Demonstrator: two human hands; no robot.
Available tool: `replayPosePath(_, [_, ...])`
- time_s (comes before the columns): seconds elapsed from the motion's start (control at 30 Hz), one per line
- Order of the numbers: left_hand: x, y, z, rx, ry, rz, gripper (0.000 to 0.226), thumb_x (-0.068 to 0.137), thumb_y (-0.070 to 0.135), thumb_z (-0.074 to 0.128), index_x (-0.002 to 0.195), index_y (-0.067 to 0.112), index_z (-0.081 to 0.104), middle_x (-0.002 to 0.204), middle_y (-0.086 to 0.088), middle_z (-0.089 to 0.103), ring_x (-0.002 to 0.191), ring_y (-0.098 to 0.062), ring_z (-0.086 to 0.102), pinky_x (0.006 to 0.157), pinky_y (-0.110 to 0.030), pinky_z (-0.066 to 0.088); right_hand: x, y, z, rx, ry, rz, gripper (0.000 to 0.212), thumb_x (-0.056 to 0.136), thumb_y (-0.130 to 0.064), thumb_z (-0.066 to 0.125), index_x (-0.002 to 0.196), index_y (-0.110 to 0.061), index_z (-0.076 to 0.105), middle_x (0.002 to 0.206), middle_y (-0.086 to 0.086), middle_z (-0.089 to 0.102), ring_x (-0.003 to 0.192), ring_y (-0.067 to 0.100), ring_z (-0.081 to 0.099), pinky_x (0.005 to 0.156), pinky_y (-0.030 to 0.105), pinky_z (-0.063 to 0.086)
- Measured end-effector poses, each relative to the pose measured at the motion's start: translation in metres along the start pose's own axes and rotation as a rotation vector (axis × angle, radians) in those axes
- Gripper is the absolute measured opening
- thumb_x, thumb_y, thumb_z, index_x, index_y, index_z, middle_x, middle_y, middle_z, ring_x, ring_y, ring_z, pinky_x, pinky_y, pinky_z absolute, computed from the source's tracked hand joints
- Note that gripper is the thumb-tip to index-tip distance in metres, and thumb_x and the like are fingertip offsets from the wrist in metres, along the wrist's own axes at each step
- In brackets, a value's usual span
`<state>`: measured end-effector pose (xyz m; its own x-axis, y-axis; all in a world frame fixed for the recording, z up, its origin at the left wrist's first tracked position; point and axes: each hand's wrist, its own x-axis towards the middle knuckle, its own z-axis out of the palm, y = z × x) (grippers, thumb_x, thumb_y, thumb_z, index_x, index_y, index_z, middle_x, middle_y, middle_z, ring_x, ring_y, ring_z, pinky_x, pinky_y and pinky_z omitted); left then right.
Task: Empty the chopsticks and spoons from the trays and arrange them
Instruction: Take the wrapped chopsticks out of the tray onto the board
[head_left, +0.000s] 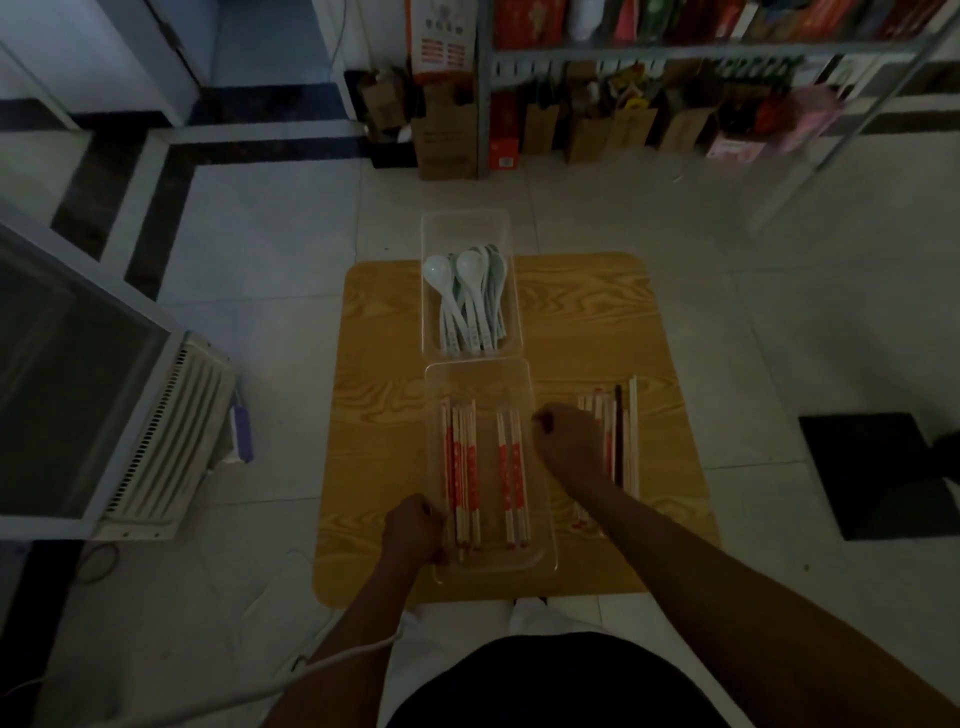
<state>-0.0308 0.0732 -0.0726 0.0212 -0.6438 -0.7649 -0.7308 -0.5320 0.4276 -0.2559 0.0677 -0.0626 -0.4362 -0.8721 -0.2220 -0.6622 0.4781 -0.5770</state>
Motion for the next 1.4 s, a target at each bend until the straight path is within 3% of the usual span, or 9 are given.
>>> replayPosePath(0.23, [0.001, -0.006, -0.001, -0.057, -0.008, 0.014, 0.011, 0.093, 0.017, 0.058, 0.097, 0.008, 0.056, 0.096, -0.016, 0.068, 0.063, -0.026, 0.07, 0.043, -0.026, 0.052, -0.03, -0.024, 0.08, -0.108, -0.328, 0.071, 0.027, 0.091, -0.025, 0.061, 0.065, -0.017, 0.064, 0.069, 0.007, 0.061, 0.066, 0.021, 0.063, 0.056, 0.027, 0.044])
replayPosePath(0.37, [0.002, -0.008, 0.0, -0.09, -0.018, 0.013, 0.008, 0.092, 0.014, 0.056, 0.097, 0.008, 0.055, 0.09, -0.013, 0.066, 0.067, -0.03, 0.071, 0.058, -0.036, 0.059, -0.025, -0.014, 0.119, -0.092, -0.327, 0.207, 0.042, 0.086, -0.044, 0.055, 0.097, -0.008, 0.072, 0.109, 0.02, 0.068, 0.096, 0.034, 0.067, 0.07, 0.036, 0.053])
replayPosePath(0.5, [0.003, -0.009, 0.001, -0.065, 0.002, 0.042, 0.005, 0.093, 0.016, 0.054, 0.091, 0.011, 0.054, 0.086, -0.008, 0.062, 0.071, -0.03, 0.069, 0.064, -0.037, 0.058, -0.024, -0.022, 0.116, -0.053, -0.254, 0.307, 0.044, 0.088, -0.04, 0.061, 0.115, -0.006, 0.066, 0.116, 0.015, 0.067, 0.103, 0.03, 0.066, 0.084, 0.04, 0.057])
replayPosePath(0.77, [0.008, -0.013, 0.001, -0.083, -0.005, 0.042, 0.009, 0.089, 0.019, 0.055, 0.081, 0.015, 0.053, 0.088, -0.014, 0.067, 0.075, -0.034, 0.069, 0.072, -0.049, 0.058, -0.022, -0.036, 0.102, -0.029, -0.196, 0.425, 0.048, 0.09, -0.03, 0.062, 0.13, -0.004, 0.054, 0.121, 0.015, 0.064, 0.109, 0.033, 0.063, 0.086, 0.038, 0.052])
replayPosePath(0.83, [0.006, -0.013, 0.0, -0.086, -0.011, 0.039, 0.012, 0.09, 0.02, 0.056, 0.079, 0.016, 0.051, 0.088, -0.015, 0.068, 0.075, -0.034, 0.069, 0.072, -0.049, 0.058, -0.02, -0.035, 0.099, -0.028, -0.207, 0.426, 0.047, 0.087, -0.03, 0.065, 0.125, -0.003, 0.059, 0.118, 0.014, 0.065, 0.106, 0.032, 0.064, 0.083, 0.036, 0.053])
replayPosePath(0.97, [0.003, -0.009, -0.002, -0.081, -0.047, 0.008, 0.01, 0.091, 0.017, 0.055, 0.088, 0.009, 0.053, 0.091, -0.017, 0.066, 0.075, -0.033, 0.07, 0.067, -0.043, 0.059, -0.017, -0.039, 0.076, 0.05, -0.231, 0.348, 0.023, 0.085, -0.026, 0.069, 0.091, -0.004, 0.074, 0.082, 0.01, 0.073, 0.073, 0.022, 0.07, 0.063, 0.031, 0.058])
replayPosePath(1.17, [0.002, -0.004, -0.004, -0.045, -0.069, -0.04, 0.01, 0.096, 0.016, 0.051, 0.087, 0.012, 0.051, 0.095, -0.018, 0.066, 0.06, -0.025, 0.068, 0.04, -0.024, 0.05, 0.003, -0.021, 0.002, 0.253, -0.187, 0.242, 0.015, 0.09, -0.019, 0.068, 0.094, -0.007, 0.077, 0.083, 0.009, 0.075, 0.076, 0.021, 0.072, 0.078, 0.037, 0.059])
replayPosePath(1.3, [0.004, -0.003, -0.002, -0.034, -0.049, -0.044, 0.013, 0.096, 0.015, 0.051, 0.083, 0.014, 0.05, 0.092, -0.02, 0.067, 0.062, -0.03, 0.07, 0.062, -0.039, 0.06, 0.013, 0.04, -0.052, 0.275, -0.032, 0.331, 0.015, 0.088, -0.023, 0.07, 0.084, -0.01, 0.077, 0.077, 0.006, 0.073, 0.074, 0.019, 0.07, 0.077, 0.035, 0.058])
replayPosePath(1.4, [0.004, -0.003, -0.001, -0.032, -0.042, -0.045, 0.015, 0.096, 0.014, 0.052, 0.082, 0.016, 0.049, 0.09, -0.02, 0.066, 0.06, -0.029, 0.07, 0.071, -0.046, 0.06, 0.011, 0.102, -0.072, 0.2, -0.028, 0.484, 0.019, 0.085, -0.028, 0.071, 0.086, -0.01, 0.077, 0.083, 0.011, 0.074, 0.08, 0.027, 0.07, 0.083, 0.045, 0.058])
